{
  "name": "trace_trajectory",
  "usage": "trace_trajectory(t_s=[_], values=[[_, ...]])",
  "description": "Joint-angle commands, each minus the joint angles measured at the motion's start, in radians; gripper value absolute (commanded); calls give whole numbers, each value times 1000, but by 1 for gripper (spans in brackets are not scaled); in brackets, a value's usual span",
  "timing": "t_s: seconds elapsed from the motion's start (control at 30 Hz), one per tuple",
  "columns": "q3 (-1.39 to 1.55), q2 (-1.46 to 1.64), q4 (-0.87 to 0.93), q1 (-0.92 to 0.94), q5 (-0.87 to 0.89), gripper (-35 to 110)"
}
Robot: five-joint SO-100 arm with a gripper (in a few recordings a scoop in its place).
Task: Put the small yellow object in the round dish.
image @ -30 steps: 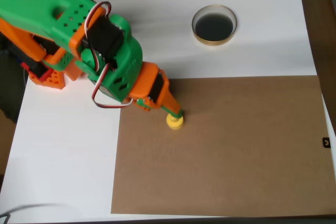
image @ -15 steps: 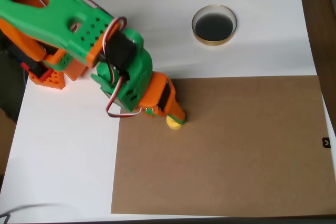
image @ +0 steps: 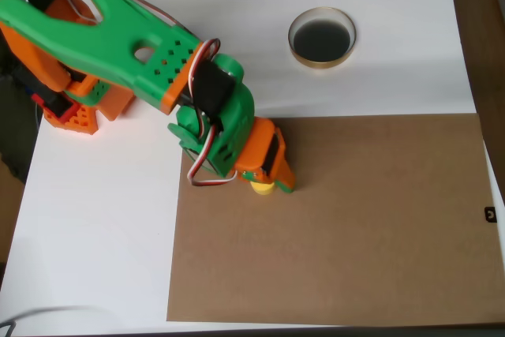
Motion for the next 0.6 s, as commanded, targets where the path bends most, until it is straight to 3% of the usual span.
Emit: trace_trajectory(t_s=[0.0,0.27,0.57], values=[[-69,15,3,-26,-2,19],[-49,2,-14,-38,15,18],[-43,-6,-29,2,15,0]])
